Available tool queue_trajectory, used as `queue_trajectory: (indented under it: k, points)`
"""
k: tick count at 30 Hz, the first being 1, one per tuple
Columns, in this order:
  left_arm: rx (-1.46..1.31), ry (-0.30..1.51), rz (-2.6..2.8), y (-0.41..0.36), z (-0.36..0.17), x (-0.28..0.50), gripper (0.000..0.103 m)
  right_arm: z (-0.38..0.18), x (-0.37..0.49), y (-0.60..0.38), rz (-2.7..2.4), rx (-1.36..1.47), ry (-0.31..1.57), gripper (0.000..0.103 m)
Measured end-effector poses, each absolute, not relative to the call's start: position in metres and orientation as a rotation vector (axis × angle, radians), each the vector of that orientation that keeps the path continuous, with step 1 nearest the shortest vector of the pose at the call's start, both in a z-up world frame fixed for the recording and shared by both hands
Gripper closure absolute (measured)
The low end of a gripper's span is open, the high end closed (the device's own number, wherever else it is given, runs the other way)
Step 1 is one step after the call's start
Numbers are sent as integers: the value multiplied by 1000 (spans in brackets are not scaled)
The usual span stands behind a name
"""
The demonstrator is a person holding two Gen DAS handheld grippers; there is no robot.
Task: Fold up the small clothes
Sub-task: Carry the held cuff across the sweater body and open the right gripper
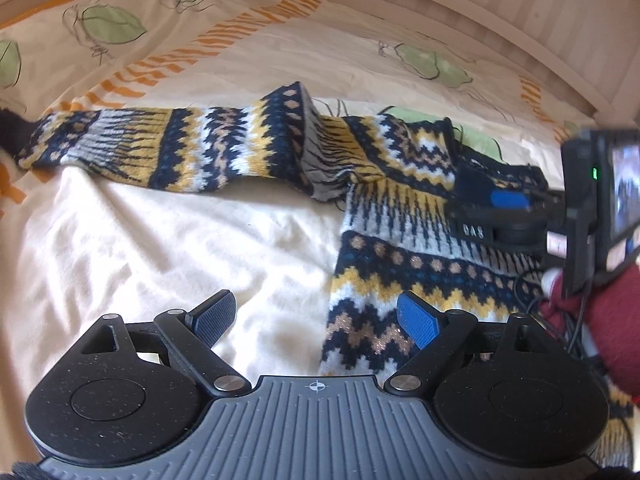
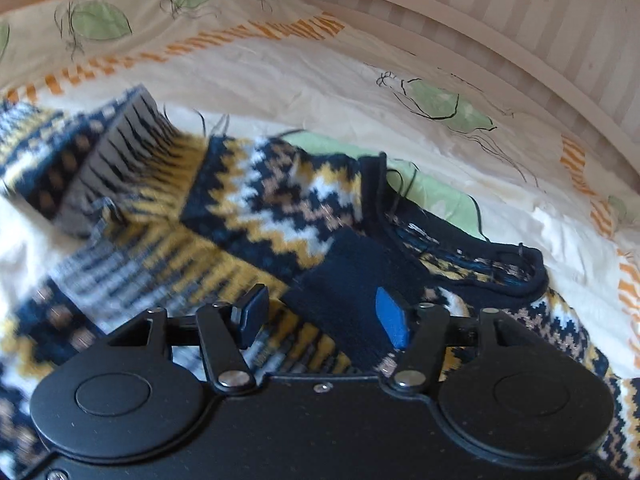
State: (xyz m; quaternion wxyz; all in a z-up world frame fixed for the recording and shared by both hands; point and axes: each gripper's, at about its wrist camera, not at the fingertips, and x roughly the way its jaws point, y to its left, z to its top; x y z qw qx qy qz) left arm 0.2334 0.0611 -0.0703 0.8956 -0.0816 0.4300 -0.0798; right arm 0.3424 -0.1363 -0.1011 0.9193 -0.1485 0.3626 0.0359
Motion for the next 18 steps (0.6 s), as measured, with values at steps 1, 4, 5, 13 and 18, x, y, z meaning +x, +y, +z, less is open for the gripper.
queue_trajectory:
  k: [1, 4, 5, 13, 18]
  points:
    - [-181, 893, -165, 63, -71, 234, 15, -102, 342, -140, 77, -294, 746, 63]
    - [-214, 901, -171, 67, -71, 235, 15, -98, 341, -152, 80, -252, 734, 90]
    - [-221, 903, -171, 67, -72, 235, 15, -94, 340, -155, 81, -224, 720, 90]
    - [-226, 900, -151, 70, -72, 236, 15, -51, 340, -133, 164, -63, 609, 90]
    - [-213, 910, -131, 70, -77, 238, 15, -75, 355, -107, 204, -39, 665, 89]
